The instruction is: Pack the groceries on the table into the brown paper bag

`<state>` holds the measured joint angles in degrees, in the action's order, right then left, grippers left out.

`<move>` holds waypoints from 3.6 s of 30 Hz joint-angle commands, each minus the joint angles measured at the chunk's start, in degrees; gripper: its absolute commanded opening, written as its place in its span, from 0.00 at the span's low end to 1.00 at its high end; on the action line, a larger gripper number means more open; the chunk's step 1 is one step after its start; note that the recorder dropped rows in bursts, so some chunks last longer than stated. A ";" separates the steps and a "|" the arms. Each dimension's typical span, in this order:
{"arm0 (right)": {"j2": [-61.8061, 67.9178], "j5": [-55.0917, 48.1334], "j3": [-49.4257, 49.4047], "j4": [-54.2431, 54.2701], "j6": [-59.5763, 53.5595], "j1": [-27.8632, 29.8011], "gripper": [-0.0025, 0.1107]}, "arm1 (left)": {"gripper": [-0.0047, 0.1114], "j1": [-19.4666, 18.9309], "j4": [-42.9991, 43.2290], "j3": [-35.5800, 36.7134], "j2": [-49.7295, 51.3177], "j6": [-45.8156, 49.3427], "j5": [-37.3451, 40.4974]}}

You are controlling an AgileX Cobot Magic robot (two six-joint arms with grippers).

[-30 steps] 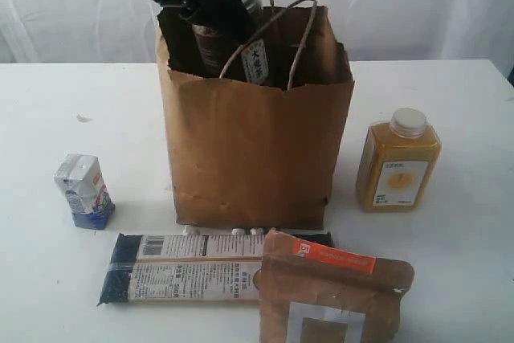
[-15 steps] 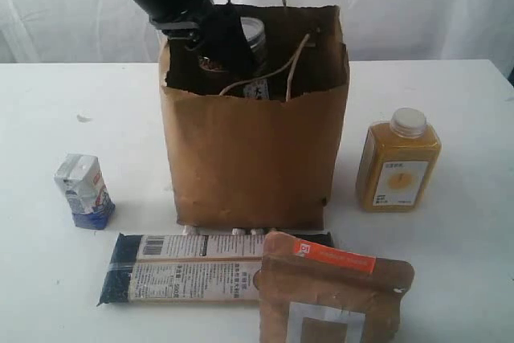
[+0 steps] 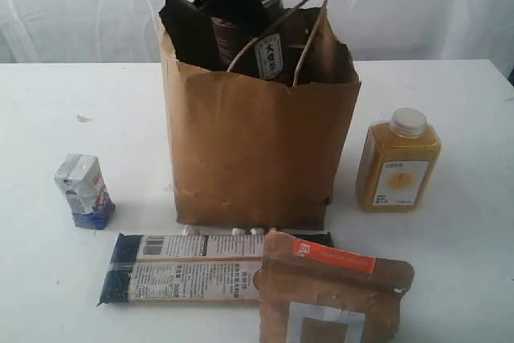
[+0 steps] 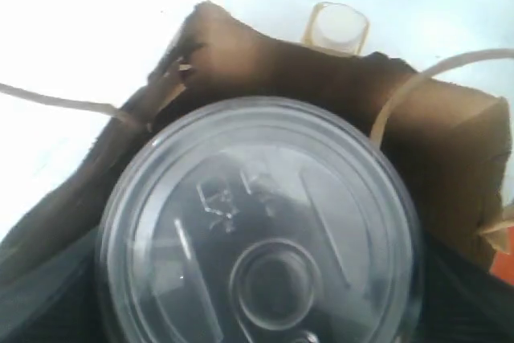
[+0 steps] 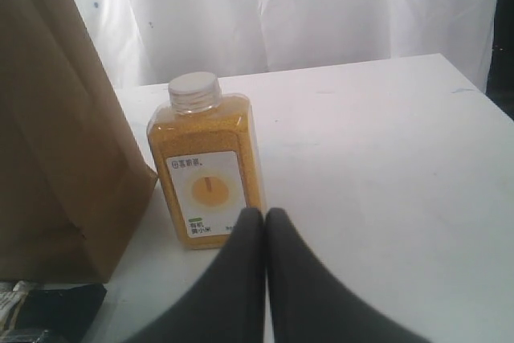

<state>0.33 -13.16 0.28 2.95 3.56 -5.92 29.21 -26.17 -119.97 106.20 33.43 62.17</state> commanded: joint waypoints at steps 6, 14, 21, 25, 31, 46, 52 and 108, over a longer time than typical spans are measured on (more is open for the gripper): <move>-0.33 0.43 -0.28 0.07 0.18 0.29 0.02 | 0.04 0.12 14.09 -1.90 -0.90 -6.28 2.67; -0.33 0.43 -0.28 0.07 0.18 0.29 0.02 | 0.04 0.12 16.41 -2.13 -0.90 -6.86 2.63; -0.33 0.43 -0.28 0.07 0.18 0.29 0.02 | 0.04 0.12 18.16 -2.72 -0.90 -6.86 1.81; -0.33 0.43 -0.28 0.07 0.18 0.29 0.02 | 0.04 0.12 17.04 -2.72 -0.65 -7.12 1.81; -0.33 0.43 -0.28 0.07 0.18 0.29 0.02 | 0.04 0.12 9.80 -2.72 -0.63 -6.96 2.26; -0.33 0.43 -0.28 0.19 0.18 0.29 0.02 | 0.04 0.12 -5.24 -2.13 -0.16 -3.04 3.76; -0.33 0.43 -0.28 0.19 0.18 0.29 0.02 | 0.04 0.12 -9.05 2.22 1.16 -0.64 3.61; -0.33 0.43 -0.28 0.21 2.71 0.29 0.02 | 0.95 4.71 12.15 3.24 0.53 -10.35 -3.63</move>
<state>0.33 -13.16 0.28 2.95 6.10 -5.92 33.89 -13.86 -116.64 107.32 23.85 58.19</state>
